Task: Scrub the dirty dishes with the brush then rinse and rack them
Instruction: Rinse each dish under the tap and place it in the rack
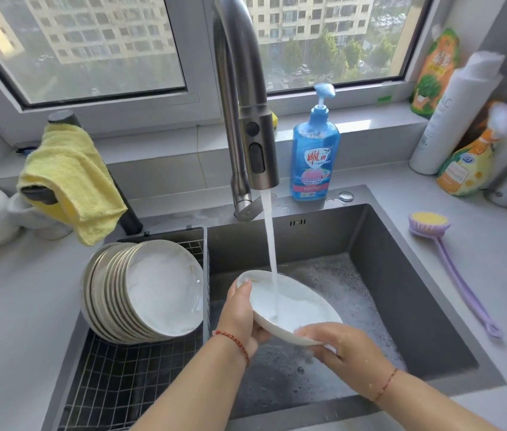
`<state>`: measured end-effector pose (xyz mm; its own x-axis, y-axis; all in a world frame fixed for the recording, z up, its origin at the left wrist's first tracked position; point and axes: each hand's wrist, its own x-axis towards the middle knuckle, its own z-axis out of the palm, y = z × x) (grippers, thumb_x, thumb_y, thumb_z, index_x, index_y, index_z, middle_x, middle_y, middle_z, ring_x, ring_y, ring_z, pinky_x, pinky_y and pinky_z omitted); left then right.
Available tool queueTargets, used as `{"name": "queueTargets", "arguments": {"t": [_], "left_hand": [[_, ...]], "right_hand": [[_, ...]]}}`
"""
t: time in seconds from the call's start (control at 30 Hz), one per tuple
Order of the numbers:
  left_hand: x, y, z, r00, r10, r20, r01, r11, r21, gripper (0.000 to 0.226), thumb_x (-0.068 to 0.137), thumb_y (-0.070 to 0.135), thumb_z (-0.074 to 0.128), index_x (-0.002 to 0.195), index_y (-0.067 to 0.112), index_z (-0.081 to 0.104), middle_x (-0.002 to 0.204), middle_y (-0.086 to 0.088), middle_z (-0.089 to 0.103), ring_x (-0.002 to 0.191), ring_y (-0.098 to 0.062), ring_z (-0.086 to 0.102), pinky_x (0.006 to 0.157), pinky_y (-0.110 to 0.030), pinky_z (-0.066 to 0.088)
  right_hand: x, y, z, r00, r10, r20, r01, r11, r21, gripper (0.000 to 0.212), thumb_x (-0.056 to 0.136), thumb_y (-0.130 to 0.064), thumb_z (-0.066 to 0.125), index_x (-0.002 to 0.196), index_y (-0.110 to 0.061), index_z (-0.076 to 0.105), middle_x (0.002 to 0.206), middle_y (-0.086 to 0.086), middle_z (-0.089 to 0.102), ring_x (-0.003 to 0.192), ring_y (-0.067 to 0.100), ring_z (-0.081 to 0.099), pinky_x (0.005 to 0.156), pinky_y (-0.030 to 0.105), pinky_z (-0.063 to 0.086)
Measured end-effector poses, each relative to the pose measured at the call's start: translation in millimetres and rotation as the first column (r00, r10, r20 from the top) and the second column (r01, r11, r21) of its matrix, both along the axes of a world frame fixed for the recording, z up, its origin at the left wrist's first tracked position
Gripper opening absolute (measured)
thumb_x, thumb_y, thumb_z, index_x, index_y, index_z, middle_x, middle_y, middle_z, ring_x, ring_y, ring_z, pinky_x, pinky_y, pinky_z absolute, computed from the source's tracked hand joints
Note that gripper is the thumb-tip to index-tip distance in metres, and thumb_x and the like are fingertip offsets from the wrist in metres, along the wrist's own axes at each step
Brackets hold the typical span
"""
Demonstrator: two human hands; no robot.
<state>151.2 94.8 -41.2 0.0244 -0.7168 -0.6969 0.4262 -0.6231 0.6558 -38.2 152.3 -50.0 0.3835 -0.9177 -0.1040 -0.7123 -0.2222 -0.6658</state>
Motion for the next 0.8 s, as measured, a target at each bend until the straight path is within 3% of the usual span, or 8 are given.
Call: {"name": "queueTargets", "arguments": {"t": [0.07, 0.13, 0.23, 0.37, 0.43, 0.5, 0.6, 0.8], "left_hand": [[-1.7, -2.4, 4.6, 0.998, -0.059, -0.025, 0.060, 0.998, 0.037, 0.038, 0.103, 0.044, 0.041, 0.131, 0.022, 0.052, 0.115, -0.017, 0.068, 0.096, -0.034, 0.069, 0.060, -0.041, 0.059], [-3.9, -2.8, 8.9, 0.989, -0.140, -0.043, 0.143, 0.988, 0.058, 0.047, 0.100, 0.050, 0.045, 0.124, 0.011, 0.056, 0.106, -0.020, 0.072, 0.087, -0.033, 0.073, 0.058, -0.039, 0.059], [-12.6, -3.6, 7.0, 0.969, -0.244, 0.041, 0.242, 0.969, 0.037, 0.047, 0.099, 0.052, 0.046, 0.114, 0.009, 0.056, 0.102, -0.015, 0.070, 0.086, -0.029, 0.071, 0.063, -0.036, 0.056], [-26.4, -15.5, 1.2, 0.912, -0.323, 0.253, 0.319, 0.946, 0.056, 0.036, 0.099, 0.053, 0.041, 0.098, 0.018, 0.052, 0.086, -0.004, 0.049, 0.075, -0.019, 0.047, 0.061, -0.027, 0.037], [-27.1, -24.1, -6.4, 0.900, -0.332, 0.284, 0.322, 0.943, 0.081, 0.039, 0.099, 0.056, 0.038, 0.100, 0.019, 0.051, 0.085, -0.002, 0.047, 0.079, -0.019, 0.044, 0.065, -0.028, 0.035], [-22.3, -30.6, -13.4, 0.932, -0.281, 0.228, 0.261, 0.959, 0.114, 0.042, 0.098, 0.057, 0.038, 0.097, 0.018, 0.053, 0.076, -0.001, 0.054, 0.073, -0.019, 0.051, 0.068, -0.028, 0.038], [-10.4, -36.2, -18.6, 0.985, -0.159, 0.066, 0.148, 0.978, 0.147, 0.052, 0.099, 0.057, 0.037, 0.089, 0.011, 0.058, 0.056, -0.005, 0.063, 0.058, -0.023, 0.060, 0.057, -0.027, 0.046], [10.7, -28.0, -39.9, 0.978, 0.020, -0.207, 0.048, 0.947, 0.319, 0.078, 0.091, 0.076, 0.026, 0.117, 0.016, 0.068, 0.110, -0.019, 0.072, 0.109, -0.038, 0.062, 0.094, -0.051, 0.050]], "right_hand": [[-3.5, -2.9, 3.3, 0.998, -0.053, 0.020, 0.054, 0.998, -0.026, 0.026, 0.090, -0.050, 0.050, 0.104, -0.038, 0.067, 0.096, -0.022, 0.068, 0.088, 0.003, 0.063, 0.077, 0.030, 0.054], [-7.3, -7.5, 16.1, 0.993, -0.096, 0.073, 0.096, 0.995, 0.006, 0.012, 0.091, -0.036, 0.059, 0.093, -0.045, 0.066, 0.081, -0.027, 0.064, 0.073, 0.000, 0.059, 0.065, 0.021, 0.047], [-8.4, -14.6, 35.0, 0.976, -0.161, 0.143, 0.160, 0.987, 0.022, 0.025, 0.084, -0.037, 0.055, 0.068, -0.056, 0.054, 0.064, -0.030, 0.053, 0.059, -0.001, 0.049, 0.054, 0.015, 0.034], [-2.7, -19.4, 32.2, 0.955, -0.231, 0.186, 0.213, 0.971, 0.109, 0.033, 0.089, -0.026, 0.061, 0.058, -0.029, 0.052, 0.059, -0.024, 0.050, 0.056, -0.002, 0.045, 0.053, 0.014, 0.034], [2.4, -21.5, 30.6, 0.947, -0.254, 0.199, 0.235, 0.966, 0.112, 0.028, 0.080, -0.034, 0.059, 0.062, -0.014, 0.054, 0.056, -0.016, 0.046, 0.055, 0.000, 0.043, 0.053, 0.016, 0.032], [9.6, -24.8, 33.2, 0.939, -0.267, 0.218, 0.245, 0.962, 0.122, 0.031, 0.074, -0.039, 0.054, 0.063, -0.010, 0.053, 0.055, -0.013, 0.043, 0.056, 0.002, 0.042, 0.054, 0.016, 0.032], [20.2, -32.7, 35.7, 0.916, -0.304, 0.262, 0.262, 0.947, 0.184, 0.026, 0.071, -0.040, 0.055, 0.060, -0.016, 0.050, 0.058, -0.011, 0.044, 0.055, 0.002, 0.040, 0.053, 0.016, 0.031], [48.3, -58.7, 36.6, 0.692, -0.546, 0.473, 0.318, 0.818, 0.479, 0.021, 0.068, -0.032, 0.062, 0.063, -0.013, 0.053, 0.063, 0.001, 0.049, 0.061, 0.015, 0.044, 0.059, 0.026, 0.035]]}}
